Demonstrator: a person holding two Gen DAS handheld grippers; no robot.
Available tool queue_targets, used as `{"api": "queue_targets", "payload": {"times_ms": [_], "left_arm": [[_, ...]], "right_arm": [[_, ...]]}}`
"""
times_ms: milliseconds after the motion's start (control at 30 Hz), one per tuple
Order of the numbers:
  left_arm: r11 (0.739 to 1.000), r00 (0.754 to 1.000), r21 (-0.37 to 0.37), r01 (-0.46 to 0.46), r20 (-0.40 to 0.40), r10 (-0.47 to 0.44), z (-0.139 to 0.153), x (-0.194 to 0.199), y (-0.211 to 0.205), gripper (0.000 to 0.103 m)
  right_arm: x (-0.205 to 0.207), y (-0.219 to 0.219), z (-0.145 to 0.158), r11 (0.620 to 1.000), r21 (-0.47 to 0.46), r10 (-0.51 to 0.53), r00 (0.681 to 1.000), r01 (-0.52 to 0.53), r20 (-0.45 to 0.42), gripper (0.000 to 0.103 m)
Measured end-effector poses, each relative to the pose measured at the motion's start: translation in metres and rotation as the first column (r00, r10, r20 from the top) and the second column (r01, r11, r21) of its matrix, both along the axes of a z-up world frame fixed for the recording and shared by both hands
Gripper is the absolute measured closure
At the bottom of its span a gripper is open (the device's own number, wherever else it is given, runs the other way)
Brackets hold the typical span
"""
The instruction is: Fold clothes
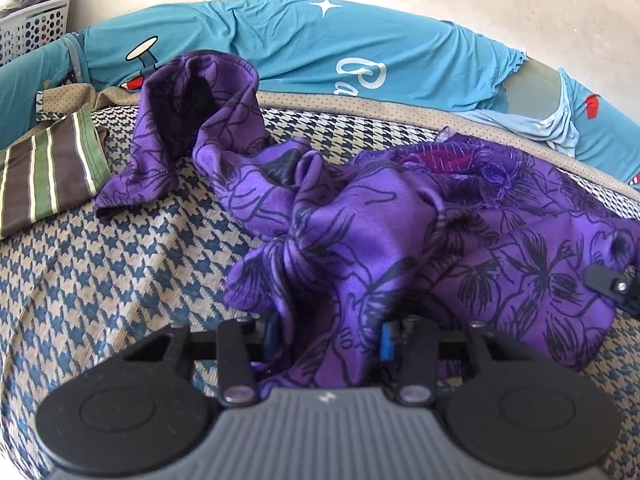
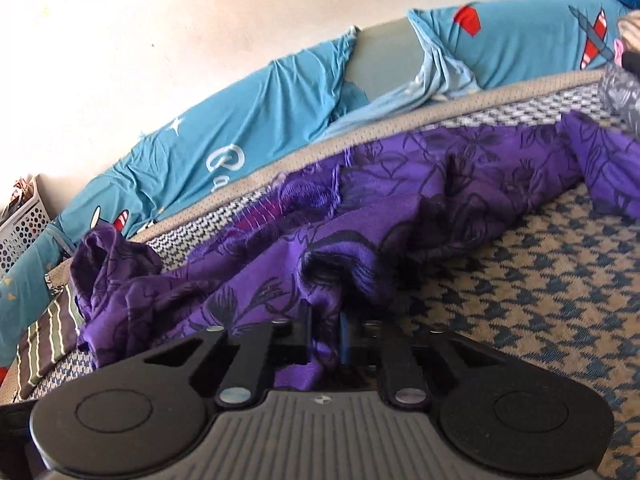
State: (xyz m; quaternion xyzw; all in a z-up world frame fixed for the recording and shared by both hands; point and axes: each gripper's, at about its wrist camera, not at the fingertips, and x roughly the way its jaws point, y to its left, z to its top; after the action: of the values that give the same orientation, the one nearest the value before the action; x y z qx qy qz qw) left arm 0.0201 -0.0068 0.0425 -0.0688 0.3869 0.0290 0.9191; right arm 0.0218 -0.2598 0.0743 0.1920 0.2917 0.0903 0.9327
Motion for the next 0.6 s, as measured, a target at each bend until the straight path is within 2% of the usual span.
{"api": "queue_targets", "payload": {"times_ms": [367, 500, 600], "left_arm": [[0.997, 0.987, 0.014, -0.08, 0.144, 0.077, 0.042, -0.034, 0.019, 0.064], [0.996, 0.985, 0.023, -0.084, 0.155, 0.08, 0.049, -0.051, 0.023, 0.064], [0.997, 0.988, 0.011, -0.073, 0.134, 0.071, 0.047, -0.063, 0.025, 0.064]], "right_arm": [[-0.053, -0.014, 0.05, 0.999, 0.045, 0.022, 0.983, -0.03, 0.18, 0.098], [-0.073, -0.018, 0.057, 0.999, 0.039, 0.024, 0.981, -0.032, 0.193, 0.098], [-0.084, -0.02, 0.056, 1.0, 0.003, 0.029, 0.981, -0.03, 0.191, 0.099]]}}
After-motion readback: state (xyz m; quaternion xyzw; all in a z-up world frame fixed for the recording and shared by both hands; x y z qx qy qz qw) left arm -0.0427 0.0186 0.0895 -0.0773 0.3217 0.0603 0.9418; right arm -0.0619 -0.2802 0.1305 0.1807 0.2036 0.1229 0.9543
